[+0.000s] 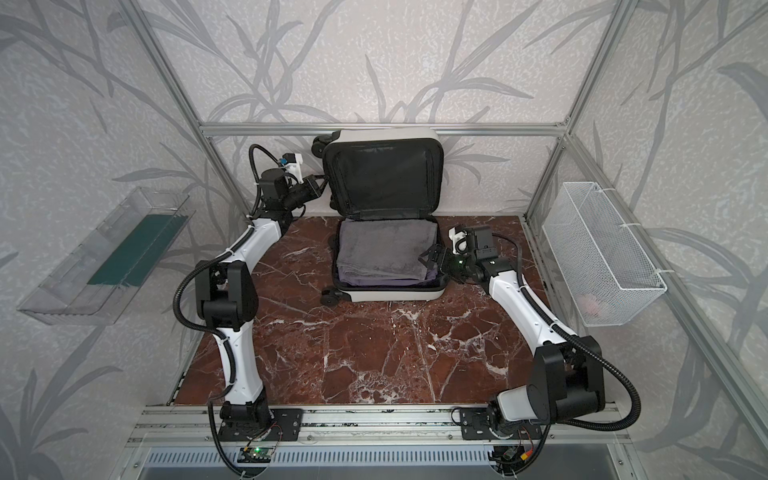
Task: Pack the luggage
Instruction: 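Swing the lid down over the clothes with both grippers to close it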
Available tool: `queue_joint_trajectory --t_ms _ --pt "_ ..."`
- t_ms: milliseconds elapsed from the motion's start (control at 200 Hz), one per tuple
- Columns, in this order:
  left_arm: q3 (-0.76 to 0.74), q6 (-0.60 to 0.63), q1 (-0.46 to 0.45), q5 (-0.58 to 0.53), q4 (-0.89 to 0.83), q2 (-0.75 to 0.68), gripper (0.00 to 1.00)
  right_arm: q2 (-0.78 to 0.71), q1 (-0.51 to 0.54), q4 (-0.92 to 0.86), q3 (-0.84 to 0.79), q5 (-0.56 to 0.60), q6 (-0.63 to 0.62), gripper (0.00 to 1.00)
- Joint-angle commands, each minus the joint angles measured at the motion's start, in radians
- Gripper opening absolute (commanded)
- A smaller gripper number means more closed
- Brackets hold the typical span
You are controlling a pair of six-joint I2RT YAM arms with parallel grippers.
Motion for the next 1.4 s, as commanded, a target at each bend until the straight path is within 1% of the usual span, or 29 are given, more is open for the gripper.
queue_joint_trajectory --t_ms 0,80,291,371,451,476,526,561,621,641,671,691,772,852,927,997,1102,1223,1303,1398 --pt "-0.067 -0.024 -0.015 0.057 0.054 -0.088 0.00 -0.040 -0.003 0.006 -0.007 0.005 0.010 0.96" --pt "-0.125 -0.035 -0.017 0.053 0.075 -0.129 0.00 -0.047 -0.003 0.006 -0.005 0.010 0.012 0.96" --pt "-0.347 -0.104 -0.030 0.019 0.204 -0.258 0.00 -0.054 -0.026 -0.008 0.022 0.035 0.020 0.96" --pt "-0.428 -0.129 -0.037 0.016 0.231 -0.308 0.00 -0.065 -0.064 -0.030 0.032 0.070 0.031 0.96" --pt "-0.529 -0.158 -0.046 -0.003 0.251 -0.373 0.00 -0.089 -0.127 -0.055 0.031 0.117 0.034 0.96" --pt "-0.562 -0.169 -0.049 -0.010 0.255 -0.392 0.00 -0.097 -0.148 -0.060 0.028 0.129 0.066 0.96" --pt "-0.632 -0.198 -0.050 -0.030 0.256 -0.441 0.00 -0.115 -0.191 -0.078 0.021 0.152 0.081 0.96" --pt "-0.687 -0.218 -0.050 -0.052 0.245 -0.481 0.07 -0.128 -0.220 -0.079 0.010 0.159 0.092 0.96" --pt "-0.794 -0.245 -0.050 -0.122 0.212 -0.562 0.24 -0.148 -0.265 -0.075 -0.009 0.152 0.110 0.96" --pt "-0.831 -0.253 -0.049 -0.147 0.197 -0.591 0.31 -0.154 -0.279 -0.072 -0.016 0.147 0.113 0.96" --pt "-0.881 -0.265 -0.051 -0.185 0.171 -0.636 0.45 -0.165 -0.296 -0.071 -0.025 0.141 0.117 0.96" --pt "-0.910 -0.271 -0.051 -0.210 0.151 -0.665 0.51 -0.171 -0.305 -0.070 -0.029 0.140 0.117 0.96" --pt "-0.999 -0.284 -0.051 -0.309 0.025 -0.788 0.67 -0.189 -0.324 -0.067 -0.043 0.131 0.117 0.96" --pt "-1.066 -0.296 -0.051 -0.392 -0.069 -0.901 0.77 -0.192 -0.328 -0.067 -0.047 0.118 0.112 0.96" --pt "-1.092 -0.311 -0.051 -0.477 -0.169 -0.994 0.83 -0.192 -0.329 -0.066 -0.053 0.106 0.110 0.96" --pt "-1.094 -0.308 -0.051 -0.542 -0.233 -1.063 0.86 -0.193 -0.328 -0.057 -0.059 0.092 0.110 0.96" --pt "-1.067 -0.285 -0.048 -0.578 -0.283 -1.112 0.88 -0.197 -0.328 -0.055 -0.065 0.069 0.107 0.96" --pt "-1.006 -0.246 -0.046 -0.528 -0.297 -1.077 0.90 -0.208 -0.328 -0.049 -0.082 0.036 0.100 0.96" --pt "-0.945 -0.210 -0.047 -0.444 -0.303 -1.006 0.91 -0.212 -0.328 -0.044 -0.097 0.009 0.088 0.96" --pt "-0.868 -0.173 -0.047 -0.319 -0.307 -0.898 0.91 -0.198 -0.326 -0.022 -0.113 -0.041 0.076 0.96"
